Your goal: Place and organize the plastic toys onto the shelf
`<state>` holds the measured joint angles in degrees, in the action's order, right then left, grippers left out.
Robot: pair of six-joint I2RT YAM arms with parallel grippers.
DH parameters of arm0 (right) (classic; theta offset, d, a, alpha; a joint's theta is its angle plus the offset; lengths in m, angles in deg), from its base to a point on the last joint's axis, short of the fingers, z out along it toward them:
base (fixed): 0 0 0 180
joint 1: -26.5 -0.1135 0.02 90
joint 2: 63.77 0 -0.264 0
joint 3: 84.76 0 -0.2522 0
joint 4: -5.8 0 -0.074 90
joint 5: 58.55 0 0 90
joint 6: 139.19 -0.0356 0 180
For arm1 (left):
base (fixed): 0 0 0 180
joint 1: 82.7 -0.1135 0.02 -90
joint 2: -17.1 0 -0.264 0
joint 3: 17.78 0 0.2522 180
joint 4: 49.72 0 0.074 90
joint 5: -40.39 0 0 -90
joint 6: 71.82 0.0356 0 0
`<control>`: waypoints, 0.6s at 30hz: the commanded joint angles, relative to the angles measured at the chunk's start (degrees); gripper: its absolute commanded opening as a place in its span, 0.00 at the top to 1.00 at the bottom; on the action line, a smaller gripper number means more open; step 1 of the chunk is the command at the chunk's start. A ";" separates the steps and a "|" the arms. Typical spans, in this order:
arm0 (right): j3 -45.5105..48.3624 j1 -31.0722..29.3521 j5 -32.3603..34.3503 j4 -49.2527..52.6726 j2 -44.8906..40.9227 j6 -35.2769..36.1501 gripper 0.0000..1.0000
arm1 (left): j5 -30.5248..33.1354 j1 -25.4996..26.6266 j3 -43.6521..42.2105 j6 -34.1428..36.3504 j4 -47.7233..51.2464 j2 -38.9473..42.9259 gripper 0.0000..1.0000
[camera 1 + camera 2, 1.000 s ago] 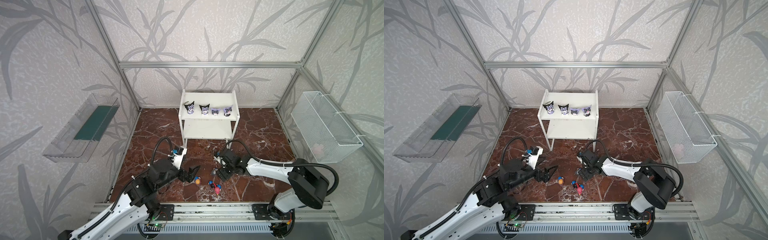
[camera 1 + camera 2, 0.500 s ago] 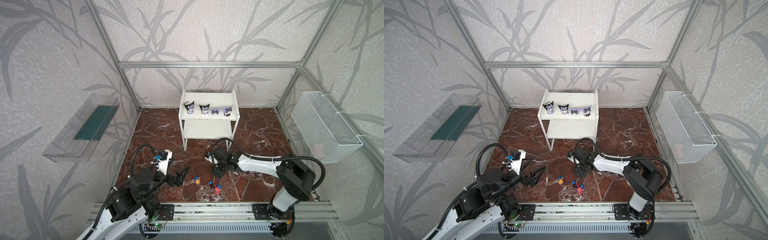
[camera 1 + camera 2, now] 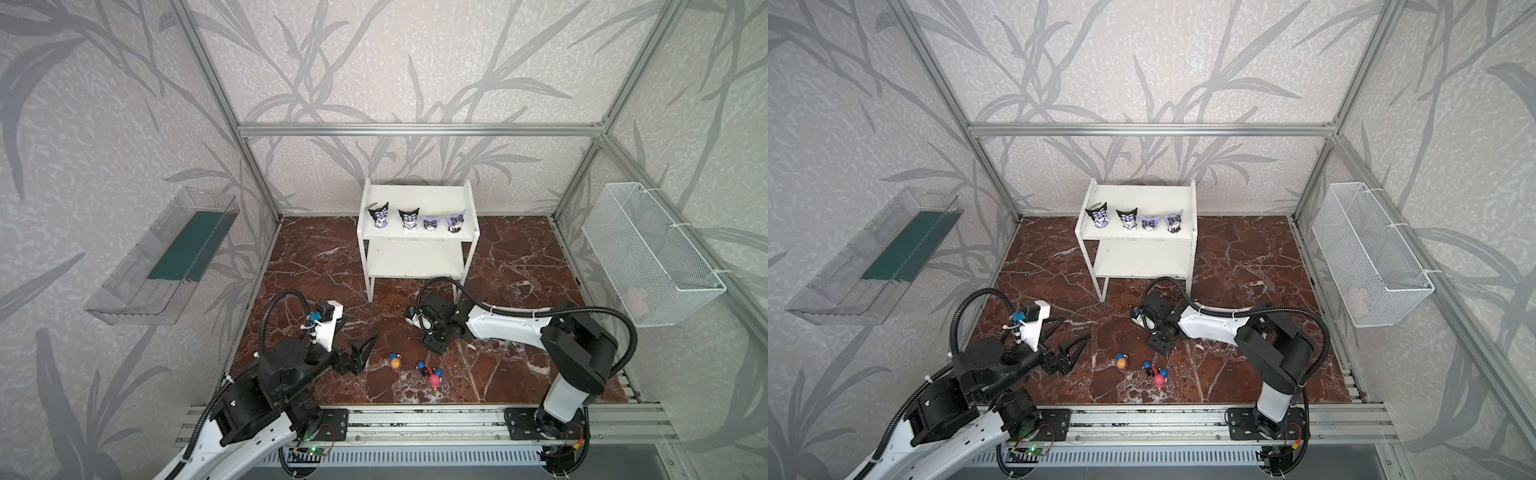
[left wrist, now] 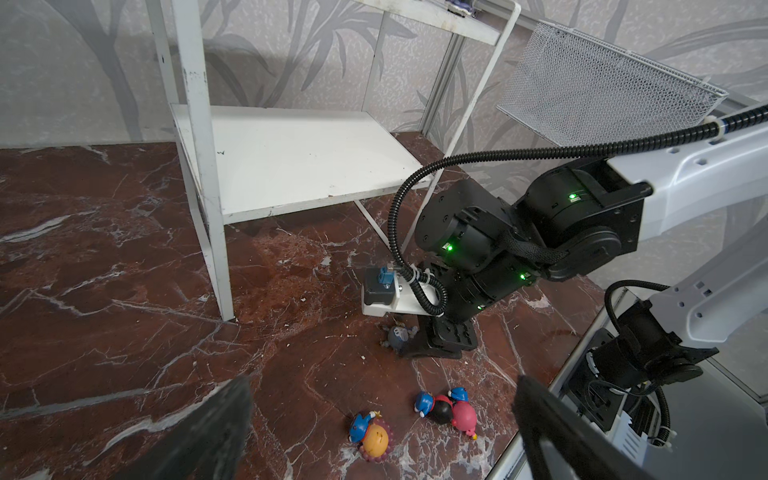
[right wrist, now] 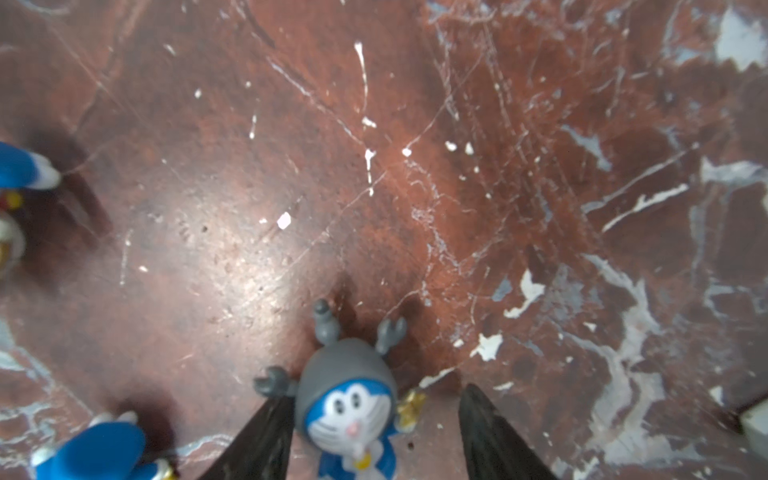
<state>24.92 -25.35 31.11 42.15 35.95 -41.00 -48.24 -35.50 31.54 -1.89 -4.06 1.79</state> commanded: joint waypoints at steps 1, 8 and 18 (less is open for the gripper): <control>-1.62 -0.44 -0.53 2.11 0.97 0.76 0.40 | 0.74 0.11 0.57 0.48 0.62 0.64 0.00; -3.06 -0.40 -1.30 2.89 2.02 1.01 0.44 | 0.71 0.23 0.42 0.48 0.56 0.64 0.00; -4.07 -0.42 -0.36 3.95 2.54 0.23 0.55 | 0.67 0.33 0.48 0.49 0.61 0.70 0.00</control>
<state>22.17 -25.46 30.47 44.23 37.97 -40.63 -48.18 -35.41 31.54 -1.89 -3.84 1.92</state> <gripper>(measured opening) 0.451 0.997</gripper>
